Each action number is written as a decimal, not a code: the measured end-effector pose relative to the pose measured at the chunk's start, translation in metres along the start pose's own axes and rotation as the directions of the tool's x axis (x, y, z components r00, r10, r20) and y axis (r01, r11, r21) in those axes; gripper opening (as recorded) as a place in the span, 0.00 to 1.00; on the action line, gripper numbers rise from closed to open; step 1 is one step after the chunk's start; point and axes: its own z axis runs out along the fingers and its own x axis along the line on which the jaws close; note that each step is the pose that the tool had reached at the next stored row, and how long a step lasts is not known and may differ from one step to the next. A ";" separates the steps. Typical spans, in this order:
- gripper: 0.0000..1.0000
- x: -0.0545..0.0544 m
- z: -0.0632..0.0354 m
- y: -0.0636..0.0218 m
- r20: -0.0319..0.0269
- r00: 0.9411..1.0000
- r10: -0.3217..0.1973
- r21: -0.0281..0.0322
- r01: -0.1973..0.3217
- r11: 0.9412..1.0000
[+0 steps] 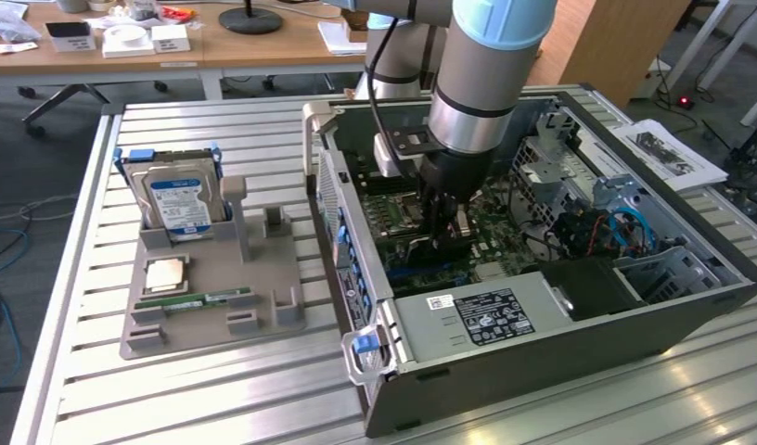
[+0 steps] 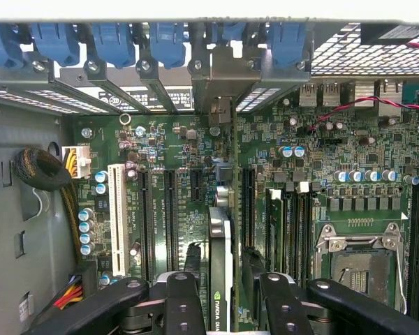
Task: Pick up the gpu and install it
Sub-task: 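Insert the gpu into the slot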
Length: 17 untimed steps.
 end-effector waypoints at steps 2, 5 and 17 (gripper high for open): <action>0.36 0.000 0.0000 0.0000 0.000 1.000 0.000 0.000 0.000 1.000; 0.26 0.000 0.0000 0.0000 0.000 1.000 0.000 0.000 0.000 1.000; 0.26 0.000 0.0004 0.0000 0.000 1.000 0.000 0.000 0.000 1.000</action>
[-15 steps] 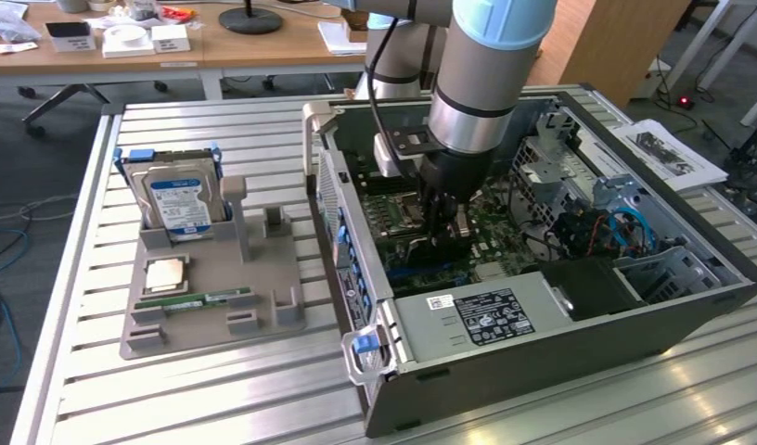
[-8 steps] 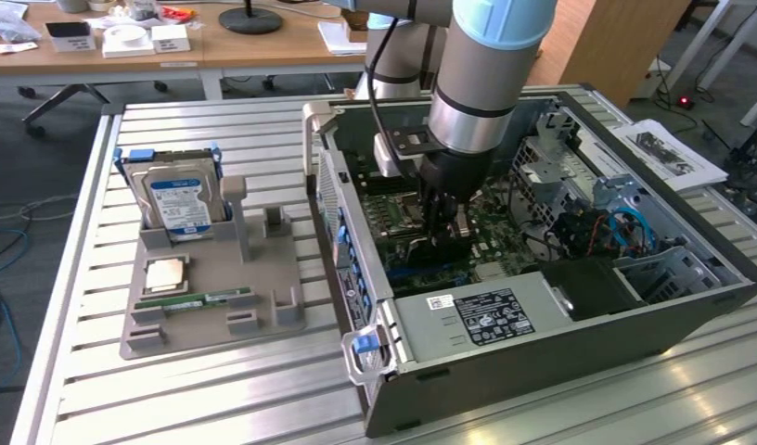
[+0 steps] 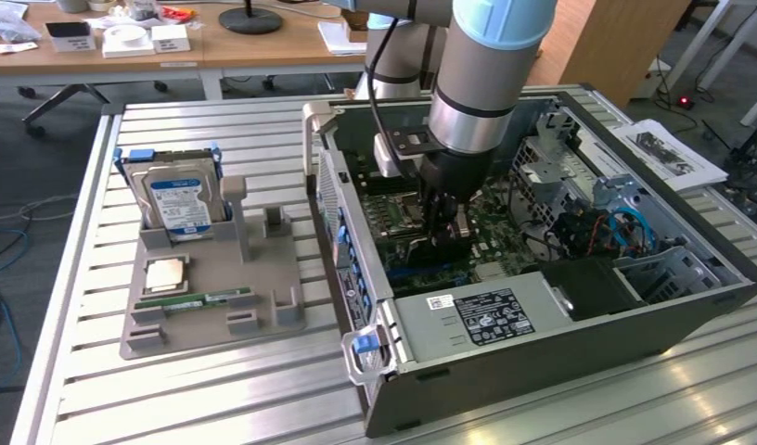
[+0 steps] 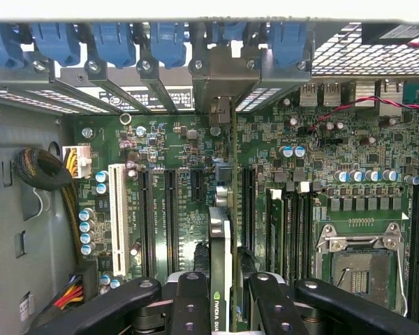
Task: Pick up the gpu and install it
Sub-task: 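Insert the gpu into the slot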
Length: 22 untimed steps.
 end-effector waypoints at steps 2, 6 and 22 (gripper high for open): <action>0.26 0.000 0.0001 0.0000 0.000 1.000 0.000 0.000 0.000 1.000; 0.26 0.000 0.0002 0.0000 0.000 1.000 0.000 0.000 0.000 1.000; 0.26 0.001 0.0003 0.0005 0.002 1.000 0.000 0.000 0.000 1.000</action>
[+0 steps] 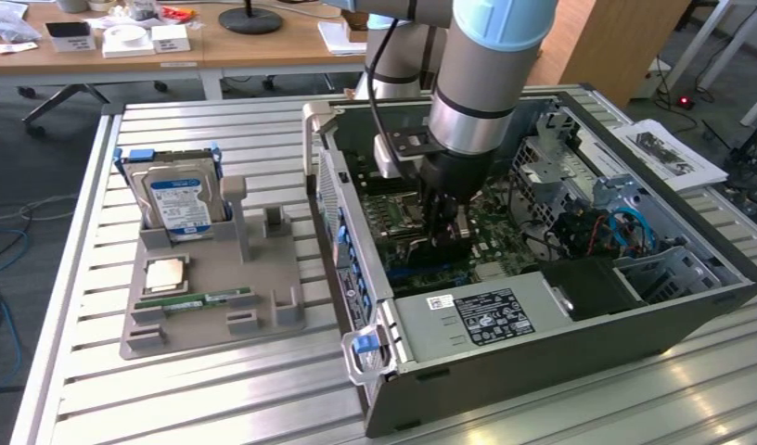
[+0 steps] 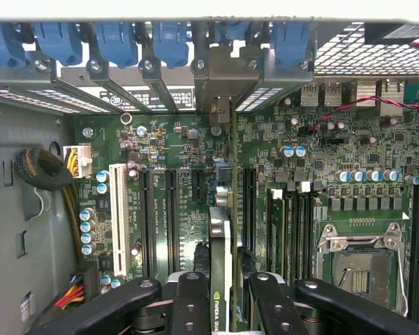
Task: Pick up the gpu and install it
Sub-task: 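Insert the gpu into the slot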
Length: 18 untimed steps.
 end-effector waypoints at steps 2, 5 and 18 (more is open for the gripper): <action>0.26 0.000 0.0002 0.0003 0.000 1.000 0.000 0.000 0.000 1.000; 0.26 0.000 0.0003 0.0004 0.000 1.000 0.000 0.000 0.000 1.000; 0.26 0.000 0.0008 0.0006 0.000 1.000 0.000 0.000 0.000 1.000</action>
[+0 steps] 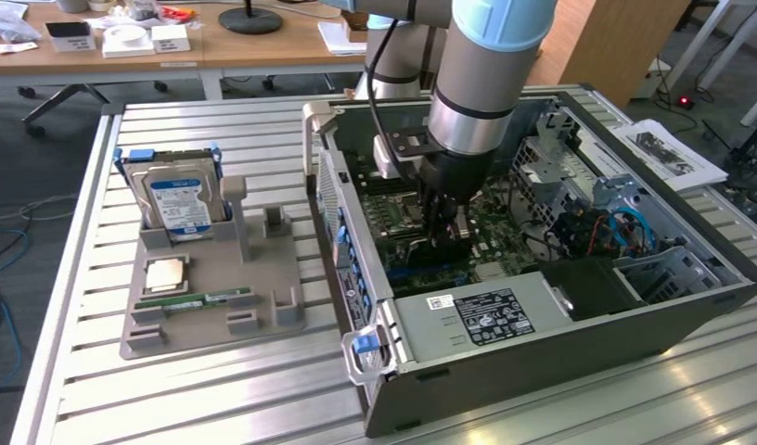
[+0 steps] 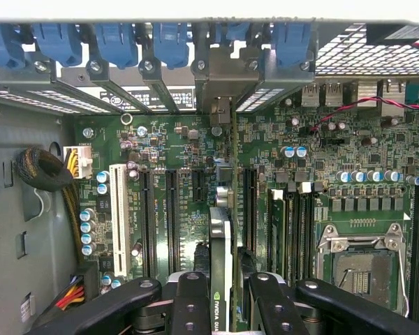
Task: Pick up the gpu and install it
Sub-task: 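Insert the gpu into the slot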
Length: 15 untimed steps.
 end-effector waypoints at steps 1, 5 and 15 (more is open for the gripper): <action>0.26 0.000 0.0000 0.0000 0.000 1.000 0.000 0.000 0.000 1.000; 0.26 0.000 0.0002 0.0000 0.000 1.000 0.000 0.000 0.000 1.000; 0.26 0.000 0.0007 0.0005 0.000 1.000 0.000 0.000 0.000 1.000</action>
